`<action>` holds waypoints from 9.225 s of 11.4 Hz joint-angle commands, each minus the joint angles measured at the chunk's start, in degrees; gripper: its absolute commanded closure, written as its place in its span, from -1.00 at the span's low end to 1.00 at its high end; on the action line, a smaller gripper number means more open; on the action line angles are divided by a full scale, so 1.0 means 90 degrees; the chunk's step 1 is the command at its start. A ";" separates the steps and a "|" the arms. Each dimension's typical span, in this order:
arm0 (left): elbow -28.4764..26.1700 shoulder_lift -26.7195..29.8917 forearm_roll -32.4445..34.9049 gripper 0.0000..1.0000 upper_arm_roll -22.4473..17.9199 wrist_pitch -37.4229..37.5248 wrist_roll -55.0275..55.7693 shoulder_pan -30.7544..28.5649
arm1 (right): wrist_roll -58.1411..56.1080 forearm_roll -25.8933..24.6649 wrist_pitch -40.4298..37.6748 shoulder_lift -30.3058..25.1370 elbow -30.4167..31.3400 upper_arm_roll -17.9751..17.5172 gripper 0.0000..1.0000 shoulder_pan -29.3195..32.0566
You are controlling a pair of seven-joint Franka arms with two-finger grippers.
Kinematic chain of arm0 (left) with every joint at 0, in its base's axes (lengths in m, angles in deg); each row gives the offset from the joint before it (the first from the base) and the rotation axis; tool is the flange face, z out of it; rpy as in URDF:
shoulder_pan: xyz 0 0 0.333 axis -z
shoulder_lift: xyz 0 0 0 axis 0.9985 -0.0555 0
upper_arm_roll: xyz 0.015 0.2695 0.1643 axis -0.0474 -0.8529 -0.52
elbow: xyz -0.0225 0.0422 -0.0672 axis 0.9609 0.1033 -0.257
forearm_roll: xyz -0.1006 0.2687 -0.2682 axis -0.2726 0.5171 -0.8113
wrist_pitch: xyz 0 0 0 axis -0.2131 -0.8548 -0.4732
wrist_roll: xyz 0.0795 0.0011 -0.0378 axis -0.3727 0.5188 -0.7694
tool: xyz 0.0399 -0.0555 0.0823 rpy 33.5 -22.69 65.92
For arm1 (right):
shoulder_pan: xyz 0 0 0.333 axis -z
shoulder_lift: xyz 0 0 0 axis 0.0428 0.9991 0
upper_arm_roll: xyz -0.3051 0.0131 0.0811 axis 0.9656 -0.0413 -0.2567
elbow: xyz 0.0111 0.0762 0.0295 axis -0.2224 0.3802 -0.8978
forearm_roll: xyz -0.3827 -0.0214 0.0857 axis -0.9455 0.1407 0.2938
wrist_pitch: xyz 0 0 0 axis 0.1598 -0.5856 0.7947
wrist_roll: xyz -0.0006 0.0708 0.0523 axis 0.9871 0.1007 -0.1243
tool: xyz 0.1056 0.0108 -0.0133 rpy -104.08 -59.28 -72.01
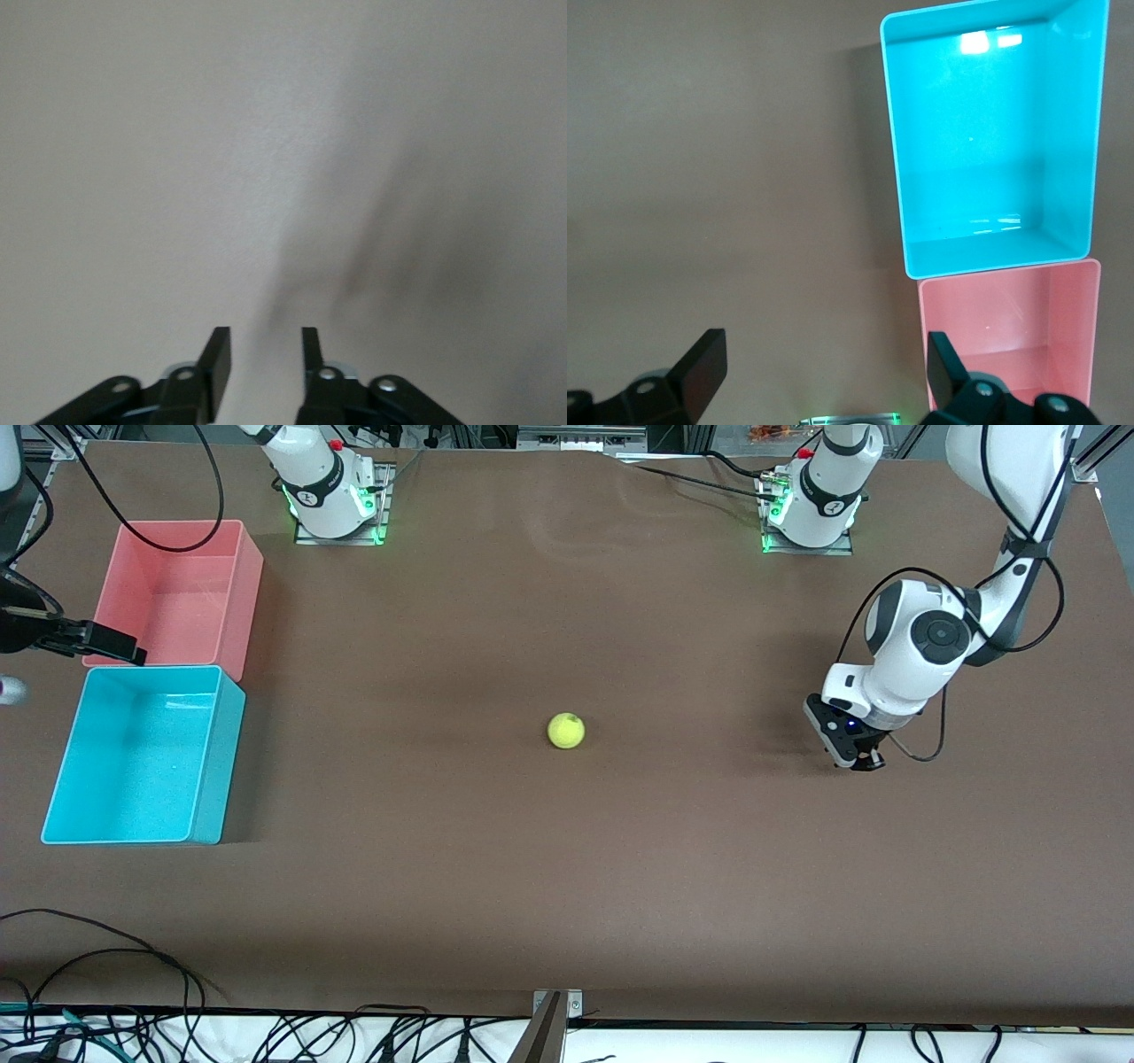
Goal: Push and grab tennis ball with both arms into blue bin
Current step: 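Push the tennis ball with the left gripper toward the bins, then reach the right gripper toward the ball while the left gripper withdraws, then close the right gripper around the tennis ball, then carry the ball with the right gripper over the cyan bin, then lower the ball into the cyan bin and open the right gripper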
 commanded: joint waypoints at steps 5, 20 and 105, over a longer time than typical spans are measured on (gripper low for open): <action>-0.0097 0.1848 0.0188 -1.00 -0.0042 0.1456 0.0059 0.0069 | 0.1037 -0.0013 0.0062 0.0187 0.0122 0.0015 -1.00 -0.0811; 0.4061 0.1763 -0.0756 -1.00 -0.0441 0.6540 0.1696 0.0421 | 0.1661 0.0114 0.4017 -0.0173 0.3519 -0.0161 -1.00 -0.1212; 0.4064 0.2291 -0.1130 -1.00 0.0144 0.7833 0.5703 0.0011 | -0.4695 0.0739 0.4007 0.2922 0.1851 0.2339 0.97 0.0379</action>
